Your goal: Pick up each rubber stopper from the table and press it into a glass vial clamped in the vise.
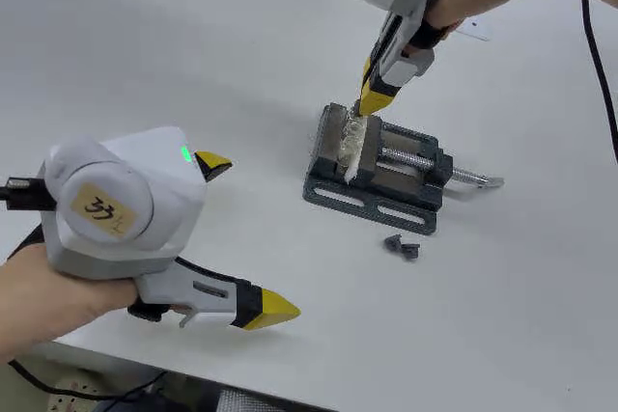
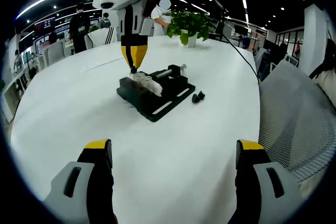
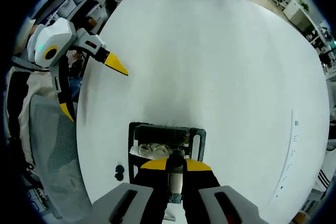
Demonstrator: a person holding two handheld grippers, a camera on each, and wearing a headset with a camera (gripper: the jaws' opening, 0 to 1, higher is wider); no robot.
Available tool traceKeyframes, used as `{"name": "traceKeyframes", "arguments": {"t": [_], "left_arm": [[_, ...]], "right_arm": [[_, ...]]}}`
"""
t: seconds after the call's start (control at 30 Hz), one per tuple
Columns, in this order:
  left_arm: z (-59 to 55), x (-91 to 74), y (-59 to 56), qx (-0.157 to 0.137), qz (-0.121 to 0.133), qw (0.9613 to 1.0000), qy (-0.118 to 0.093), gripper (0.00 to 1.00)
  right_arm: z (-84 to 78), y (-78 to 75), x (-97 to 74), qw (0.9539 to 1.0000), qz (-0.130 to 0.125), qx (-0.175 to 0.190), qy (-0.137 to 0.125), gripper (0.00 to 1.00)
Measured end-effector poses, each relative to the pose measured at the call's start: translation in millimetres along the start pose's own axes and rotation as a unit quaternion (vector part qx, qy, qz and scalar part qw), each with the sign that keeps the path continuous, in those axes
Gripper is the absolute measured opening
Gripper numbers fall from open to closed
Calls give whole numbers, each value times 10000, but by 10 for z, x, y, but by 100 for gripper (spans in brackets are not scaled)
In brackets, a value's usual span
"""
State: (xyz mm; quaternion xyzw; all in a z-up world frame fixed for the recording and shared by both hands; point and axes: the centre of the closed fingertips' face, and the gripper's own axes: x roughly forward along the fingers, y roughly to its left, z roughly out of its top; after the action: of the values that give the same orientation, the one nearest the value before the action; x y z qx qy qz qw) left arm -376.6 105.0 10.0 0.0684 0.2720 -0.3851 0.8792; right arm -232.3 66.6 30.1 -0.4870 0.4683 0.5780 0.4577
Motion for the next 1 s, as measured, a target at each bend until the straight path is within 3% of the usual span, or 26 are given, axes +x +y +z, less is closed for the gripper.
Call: {"name": "traceKeyframes", "arguments": {"t": [0.2,0.5,0.8,0.93,1.0], "left_arm": [[1,3,-2,3,-12,10000,-3,98],[2,-2,-15,18,-14,10000,-4,98],[-20,8,-20,2,-28,10000,-1,98],[-33,16,-25,-1,-36,10000,6,98],[-34,17,-29,1,-40,10000,5,98]], "right_arm": [[36,100,-15,9996,48,280,52,4],[53,56,30,9969,214,727,220,3],[42,85,42,9892,250,1399,367,4],[43,64,60,9904,223,1311,374,4],[47,88,62,9940,226,1024,299,5]]}}
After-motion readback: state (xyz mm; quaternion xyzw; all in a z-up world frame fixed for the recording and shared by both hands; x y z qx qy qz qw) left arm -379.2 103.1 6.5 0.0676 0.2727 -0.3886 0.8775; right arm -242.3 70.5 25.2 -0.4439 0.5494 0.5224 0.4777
